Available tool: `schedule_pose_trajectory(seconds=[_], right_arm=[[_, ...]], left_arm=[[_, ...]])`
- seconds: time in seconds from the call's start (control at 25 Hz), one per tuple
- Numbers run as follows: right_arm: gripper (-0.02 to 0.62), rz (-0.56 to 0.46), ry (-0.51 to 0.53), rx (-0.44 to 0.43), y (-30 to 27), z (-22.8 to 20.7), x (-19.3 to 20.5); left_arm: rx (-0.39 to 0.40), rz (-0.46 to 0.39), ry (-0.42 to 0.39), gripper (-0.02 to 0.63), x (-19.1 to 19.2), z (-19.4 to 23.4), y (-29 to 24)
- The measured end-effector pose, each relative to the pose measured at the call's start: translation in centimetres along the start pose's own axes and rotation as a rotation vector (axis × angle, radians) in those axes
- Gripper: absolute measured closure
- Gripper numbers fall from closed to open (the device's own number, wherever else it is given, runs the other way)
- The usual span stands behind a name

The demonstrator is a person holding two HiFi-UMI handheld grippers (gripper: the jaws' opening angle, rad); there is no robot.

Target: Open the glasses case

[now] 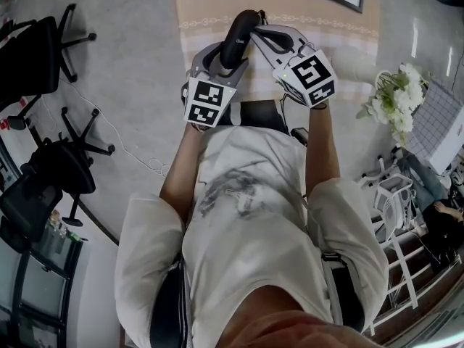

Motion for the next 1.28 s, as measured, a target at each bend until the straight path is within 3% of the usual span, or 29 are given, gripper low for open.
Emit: schedule_pose_trajectory(seconds=[0.12,0.16,0.28,0.44,0.52,1.28], right_arm=[[0.566,-0.027,0.018,-0.059,-0.3,1.2,0.0],[0.503,-0.029,0.026,-0.079,-0.5,1.5,0.0],[0.476,-0.003,0.065,-0.117,-1.0,2.1,0.1],[0.490,0.039,0.099,-0.132,-1.8,2.4,0.3],[0.557,0.035,0.095,-0.138,-1.9,2.5,0.3],[0.561,0.074,0.097,-0.059,-1.9,1.7,0.1]], left_arm=[[0.003,0.001,-0.001,0.322,0.0,0.0,0.0],[0.003,0.001,0.000,0.322,0.0,0.0,0.0],[0.004,0.001,0.000,0.322,0.1,0.0,0.1],[0.006,0.004,0.004,0.322,0.0,0.0,0.2],[0.009,0.006,0.006,0.322,-0.1,0.1,0.3],[0.011,0.002,-0.002,0.324,-0.1,0.1,0.3]])
Point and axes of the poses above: the fingertips, and each gripper's own axes: y backward along the fingers, z to its left, x out of its underside, the point moved 10 cm from there along y, backward along the fingers, and after that the axes turned 11 degrees about y, right-handed, at the moved point
